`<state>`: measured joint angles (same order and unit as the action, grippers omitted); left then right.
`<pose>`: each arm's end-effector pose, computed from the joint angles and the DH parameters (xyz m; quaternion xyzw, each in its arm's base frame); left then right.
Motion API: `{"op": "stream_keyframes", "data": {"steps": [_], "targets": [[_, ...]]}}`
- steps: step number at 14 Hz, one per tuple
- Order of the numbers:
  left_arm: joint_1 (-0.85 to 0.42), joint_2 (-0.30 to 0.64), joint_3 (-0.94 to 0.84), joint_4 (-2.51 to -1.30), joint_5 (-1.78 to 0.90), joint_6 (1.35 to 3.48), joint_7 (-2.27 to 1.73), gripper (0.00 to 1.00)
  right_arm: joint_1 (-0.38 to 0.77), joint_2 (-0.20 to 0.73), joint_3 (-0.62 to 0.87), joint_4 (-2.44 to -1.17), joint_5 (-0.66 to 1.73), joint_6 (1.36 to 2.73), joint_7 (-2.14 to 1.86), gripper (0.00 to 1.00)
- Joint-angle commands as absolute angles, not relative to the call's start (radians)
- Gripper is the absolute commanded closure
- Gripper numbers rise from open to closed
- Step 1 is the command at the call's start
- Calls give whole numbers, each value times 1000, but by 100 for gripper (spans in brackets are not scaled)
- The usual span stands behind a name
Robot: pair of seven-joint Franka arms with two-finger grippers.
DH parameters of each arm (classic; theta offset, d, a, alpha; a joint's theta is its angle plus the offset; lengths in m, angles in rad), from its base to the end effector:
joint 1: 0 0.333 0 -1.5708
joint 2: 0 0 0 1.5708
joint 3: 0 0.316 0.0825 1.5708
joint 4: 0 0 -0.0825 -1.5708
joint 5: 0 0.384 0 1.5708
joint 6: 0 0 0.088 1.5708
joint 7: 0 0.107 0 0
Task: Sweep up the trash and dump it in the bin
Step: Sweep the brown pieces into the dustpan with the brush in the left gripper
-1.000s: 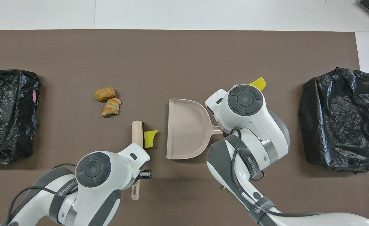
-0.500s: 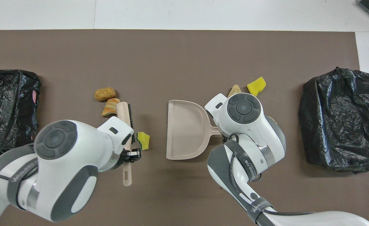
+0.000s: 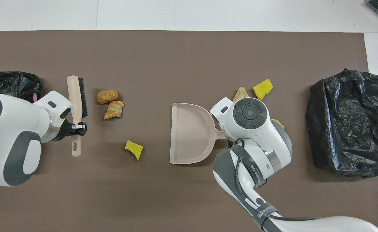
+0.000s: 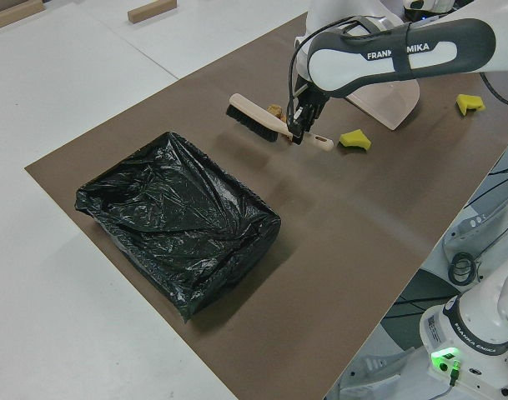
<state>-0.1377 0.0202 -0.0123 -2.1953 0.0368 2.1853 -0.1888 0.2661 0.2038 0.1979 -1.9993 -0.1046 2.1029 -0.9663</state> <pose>0.5244 -0.0779 0.3729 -0.9997 -0.0086 0.0124 0.0171 0.5224 0.2524 0.3523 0.7355 0.6754 -0.0520 0.0112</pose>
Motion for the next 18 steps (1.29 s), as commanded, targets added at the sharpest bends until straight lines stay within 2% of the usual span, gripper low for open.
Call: {"op": "stream_keyframes", "data": {"steps": [1, 4, 7, 14, 16, 18], "targets": [[-165, 31, -26, -2203, 60, 2194, -183, 100, 258, 181, 206, -2033, -115, 2132, -991, 100], [-271, 12, -26, -2246, 60, 2151, -196, 100, 258, 181, 206, -2033, -115, 2132, -988, 100], [-386, -12, -29, -2247, 46, 2065, -247, 100, 259, 181, 206, -2033, -115, 2132, -985, 100], [-679, -54, -31, -2243, -103, 2029, -394, 100, 259, 181, 206, -2033, -115, 2132, -982, 100], [-689, -90, -31, -2226, -162, 2007, -400, 100, 259, 181, 206, -2033, -115, 2132, -982, 100], [-632, -185, -15, -2220, -202, 1888, -399, 100, 259, 181, 206, -2034, -115, 2132, -982, 100]]}}
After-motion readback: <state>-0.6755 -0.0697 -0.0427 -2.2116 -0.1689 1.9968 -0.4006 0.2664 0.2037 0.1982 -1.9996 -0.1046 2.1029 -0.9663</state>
